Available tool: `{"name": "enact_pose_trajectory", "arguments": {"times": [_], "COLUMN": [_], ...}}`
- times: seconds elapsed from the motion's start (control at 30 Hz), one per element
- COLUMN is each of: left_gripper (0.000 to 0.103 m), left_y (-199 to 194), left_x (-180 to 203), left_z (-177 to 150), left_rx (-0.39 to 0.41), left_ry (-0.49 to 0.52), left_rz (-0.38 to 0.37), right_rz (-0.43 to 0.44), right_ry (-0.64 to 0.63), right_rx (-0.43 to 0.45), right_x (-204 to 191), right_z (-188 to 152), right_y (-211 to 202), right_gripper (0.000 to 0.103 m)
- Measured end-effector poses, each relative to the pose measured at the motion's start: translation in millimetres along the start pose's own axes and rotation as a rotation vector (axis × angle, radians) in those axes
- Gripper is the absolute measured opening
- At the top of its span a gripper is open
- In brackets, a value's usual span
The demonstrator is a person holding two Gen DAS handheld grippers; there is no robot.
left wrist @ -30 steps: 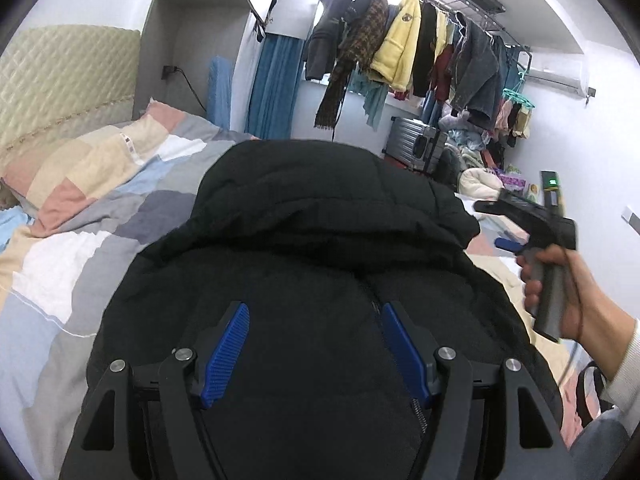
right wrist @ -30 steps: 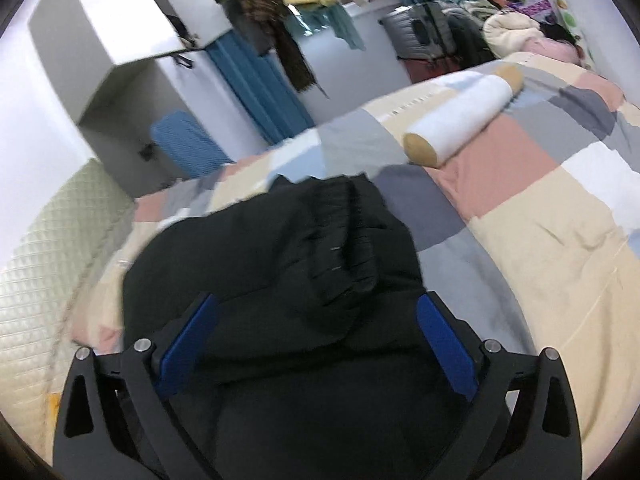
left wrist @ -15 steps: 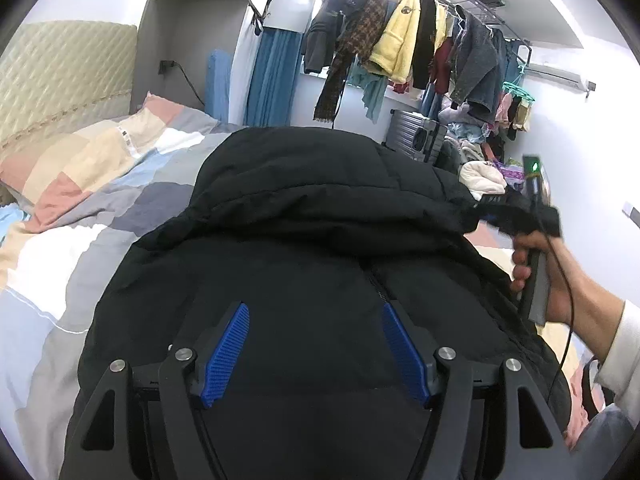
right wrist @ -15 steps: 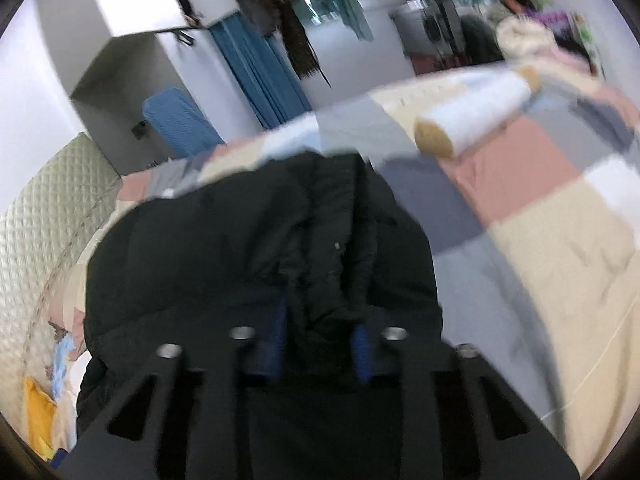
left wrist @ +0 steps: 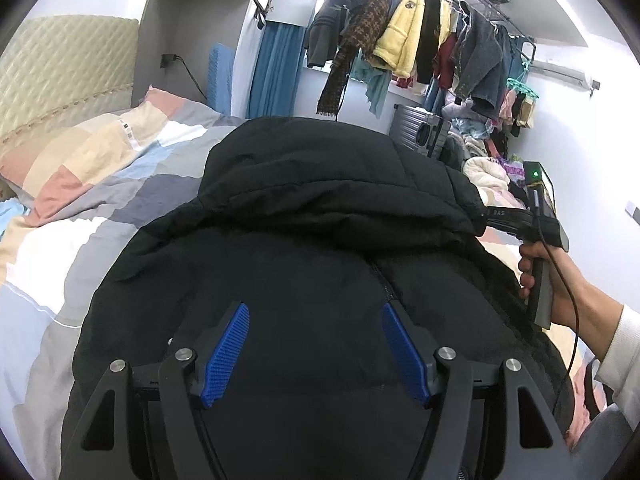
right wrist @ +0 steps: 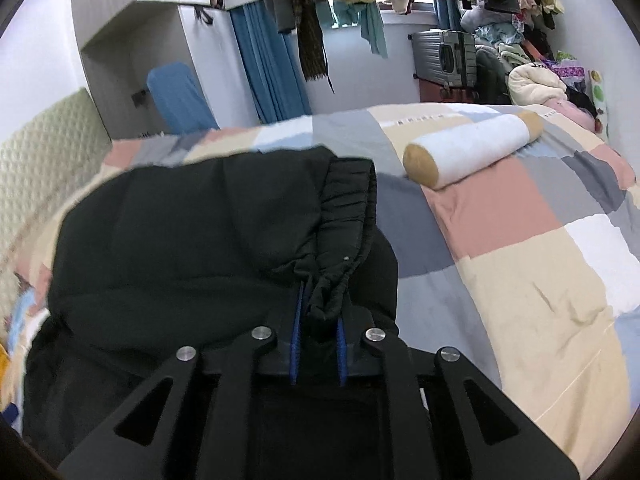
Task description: Fold large clothes
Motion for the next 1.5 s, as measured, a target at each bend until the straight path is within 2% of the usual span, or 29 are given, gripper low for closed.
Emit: {"name": "enact_pose_trajectory", "arguments": {"times": [0.1, 0.23, 0.33, 0.47, 0.6, 0.8, 1.0, 1.1, 1.17, 1.23, 1.33, 1.47, 1.5], "left_gripper": [0.069, 0.069, 0.069, 0.069, 0.069, 0.069, 0.069, 0.069, 0.069, 0.069, 0.069, 0.069, 0.069], "left_y": [2, 2, 0, -5, -7, -19, -26, -26, -24, -22, -18, -15, -14], "left_x": [1, 7, 9, 6, 7, -1, -5, -5, -5, -4, -4, 1, 2], "left_z": [1, 0, 2, 7, 7, 10, 12, 12, 11, 11, 12, 11, 10], "left_rx": [0.002, 0.012, 0.027, 0.044, 0.073, 0.083, 0.080, 0.070, 0.062, 0.050, 0.031, 0.028, 0.028], "left_ry": [0.002, 0.014, 0.036, 0.015, 0.043, -0.011, -0.056, -0.066, -0.069, -0.079, -0.101, -0.084, -0.079], "left_rz": [-0.003, -0.008, 0.003, -0.007, 0.062, 0.073, 0.057, 0.039, 0.037, 0.030, 0.013, 0.028, 0.034], "right_rz": [-0.015, -0.014, 0.009, 0.034, 0.050, 0.163, 0.276, 0.318, 0.352, 0.343, 0.293, 0.339, 0.362], "right_ry": [-0.016, -0.049, -0.091, -0.114, -0.141, -0.131, -0.221, -0.192, -0.168, -0.151, -0.119, -0.060, -0.050], "right_rx": [0.002, -0.003, 0.022, 0.034, 0.056, 0.075, -0.054, -0.142, -0.213, -0.268, -0.325, -0.377, -0.394], "right_x": [-4, -11, -14, -8, -6, -7, -5, 14, 26, 42, 60, 72, 72], "right_z": [0, -1, -5, -22, -36, -46, -73, -94, -111, -130, -150, -166, -169], "right_y": [-1, -16, -37, -73, -114, -165, -178, -176, -172, -169, -165, -154, -151], "right_gripper": [0.018, 0.027, 0.028, 0.028, 0.028, 0.028, 0.029, 0.030, 0.035, 0.040, 0.040, 0.044, 0.051]}}
Point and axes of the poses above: each gripper's, at about its wrist camera, not at the fingertips, and y roughly the way its jaws point, x to its right, z to its top, the point moved 3 cm from there along y, roughly the way its jaws point, and after that the axes turned 15 degrees about -y, right-handed, at the moved point
